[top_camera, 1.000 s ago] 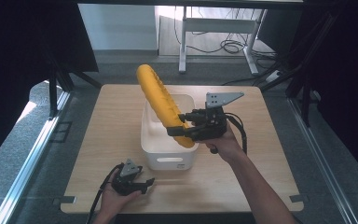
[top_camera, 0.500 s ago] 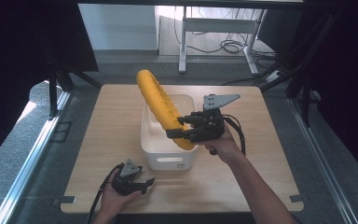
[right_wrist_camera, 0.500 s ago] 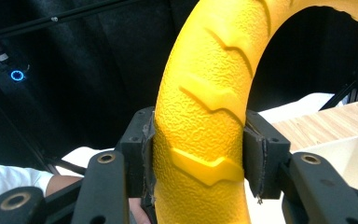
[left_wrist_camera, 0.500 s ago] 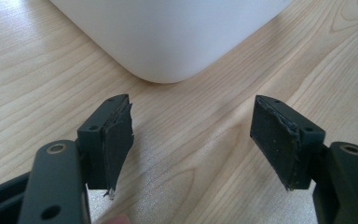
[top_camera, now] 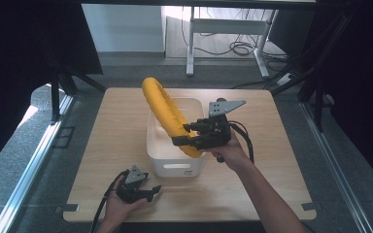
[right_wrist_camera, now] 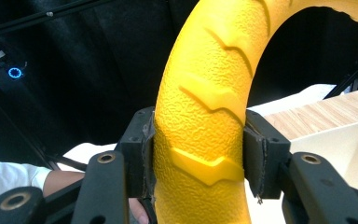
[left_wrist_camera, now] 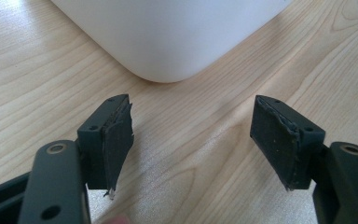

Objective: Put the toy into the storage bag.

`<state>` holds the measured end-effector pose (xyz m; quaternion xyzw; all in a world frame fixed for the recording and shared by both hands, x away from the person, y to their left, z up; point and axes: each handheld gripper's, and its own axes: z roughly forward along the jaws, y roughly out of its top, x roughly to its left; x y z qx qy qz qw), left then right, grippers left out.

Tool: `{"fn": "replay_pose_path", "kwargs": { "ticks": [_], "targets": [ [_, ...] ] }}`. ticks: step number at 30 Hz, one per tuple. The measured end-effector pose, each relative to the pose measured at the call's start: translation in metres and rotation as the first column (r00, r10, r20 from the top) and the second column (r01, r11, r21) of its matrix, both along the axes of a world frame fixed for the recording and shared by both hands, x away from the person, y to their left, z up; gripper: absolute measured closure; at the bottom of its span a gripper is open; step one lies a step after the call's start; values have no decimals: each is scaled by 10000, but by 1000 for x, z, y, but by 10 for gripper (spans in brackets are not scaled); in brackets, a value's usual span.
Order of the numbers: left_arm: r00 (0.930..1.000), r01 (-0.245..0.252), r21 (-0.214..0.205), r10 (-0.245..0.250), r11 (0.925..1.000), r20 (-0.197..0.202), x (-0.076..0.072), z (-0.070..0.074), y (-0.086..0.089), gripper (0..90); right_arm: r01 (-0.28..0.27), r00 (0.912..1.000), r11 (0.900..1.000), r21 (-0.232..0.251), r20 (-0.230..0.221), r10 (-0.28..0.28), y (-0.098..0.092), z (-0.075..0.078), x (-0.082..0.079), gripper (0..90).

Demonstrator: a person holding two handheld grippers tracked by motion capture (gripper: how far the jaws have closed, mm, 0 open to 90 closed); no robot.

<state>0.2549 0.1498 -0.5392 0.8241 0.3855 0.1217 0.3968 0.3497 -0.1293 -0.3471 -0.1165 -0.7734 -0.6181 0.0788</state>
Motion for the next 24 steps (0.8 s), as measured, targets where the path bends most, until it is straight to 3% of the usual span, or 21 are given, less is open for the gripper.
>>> {"fn": "replay_pose_path", "kwargs": {
  "ticks": [24],
  "targets": [
    [10000,-22,-11,22,10000,11,0,0,0,297,136,9993,9996,-252,-336,-145,3,-12,11,508]
  ]
}}
